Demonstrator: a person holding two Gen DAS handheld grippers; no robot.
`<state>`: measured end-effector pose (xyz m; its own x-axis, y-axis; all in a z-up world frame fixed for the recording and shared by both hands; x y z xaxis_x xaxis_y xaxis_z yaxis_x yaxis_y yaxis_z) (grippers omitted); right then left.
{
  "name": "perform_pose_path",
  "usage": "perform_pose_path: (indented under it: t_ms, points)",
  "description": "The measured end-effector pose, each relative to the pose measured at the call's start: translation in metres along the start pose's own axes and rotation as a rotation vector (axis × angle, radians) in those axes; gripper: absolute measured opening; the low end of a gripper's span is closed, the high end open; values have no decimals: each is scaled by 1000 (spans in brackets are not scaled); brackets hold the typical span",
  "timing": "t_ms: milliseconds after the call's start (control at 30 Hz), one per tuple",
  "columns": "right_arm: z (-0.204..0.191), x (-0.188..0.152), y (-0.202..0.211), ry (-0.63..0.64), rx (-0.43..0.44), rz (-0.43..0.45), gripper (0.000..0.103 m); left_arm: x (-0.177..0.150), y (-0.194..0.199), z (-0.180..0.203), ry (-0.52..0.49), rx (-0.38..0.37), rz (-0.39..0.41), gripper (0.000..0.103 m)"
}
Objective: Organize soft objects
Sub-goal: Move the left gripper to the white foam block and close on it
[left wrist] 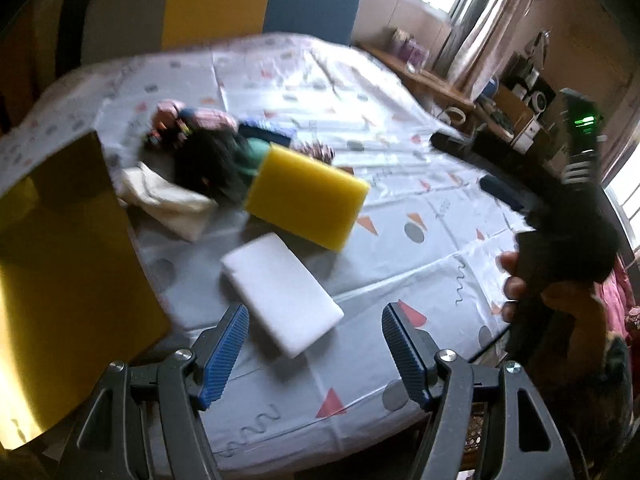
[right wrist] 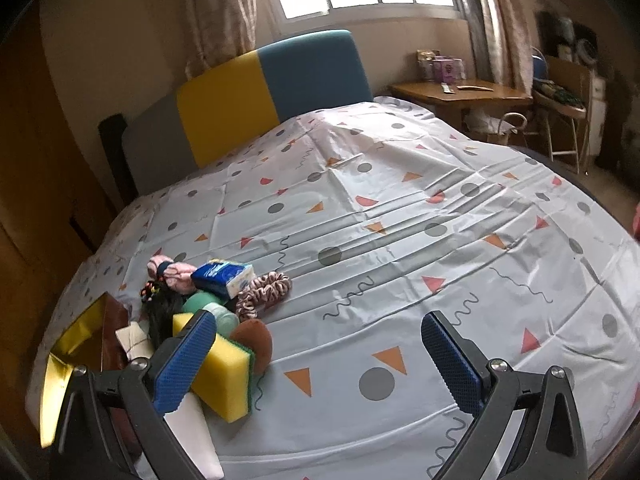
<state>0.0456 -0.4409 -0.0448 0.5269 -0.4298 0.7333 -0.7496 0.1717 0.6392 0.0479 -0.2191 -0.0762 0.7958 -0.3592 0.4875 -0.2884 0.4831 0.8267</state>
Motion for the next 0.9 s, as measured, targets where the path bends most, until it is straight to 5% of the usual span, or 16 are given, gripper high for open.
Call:
perform_pose_path:
  t_ms: [233,467,700,800,900]
  points:
    - [3,0,-1,-25,23,-4,103,0,-40,-3,102,-6,-139,70]
    - [0,-1,-1,-26,51,-7,103,9,-63,-6,129,123,-195,79]
    - [-1,-1,-1,-33,72,-11,103,8,-78,-7,123,218,-175,77]
    - [-1,-1,-1,-30,71,-14,103,7,-81,-1,43,247,-135,63]
    - [-1,-1,-1,-29,66,-14,103,3,-77,7,-14,200,-114,59]
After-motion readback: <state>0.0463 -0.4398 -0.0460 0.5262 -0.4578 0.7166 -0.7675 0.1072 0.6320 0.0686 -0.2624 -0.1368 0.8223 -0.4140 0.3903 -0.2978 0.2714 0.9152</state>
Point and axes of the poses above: each gripper's, at about its wrist camera, not at the fingertips, and y roughly against the way its jaws point, z to its right, x to its top, the point moved 5 cm from there along -y, roughly the way its jaws point, and after that the axes turned 2 degrees about y, right-handed, at the moved point
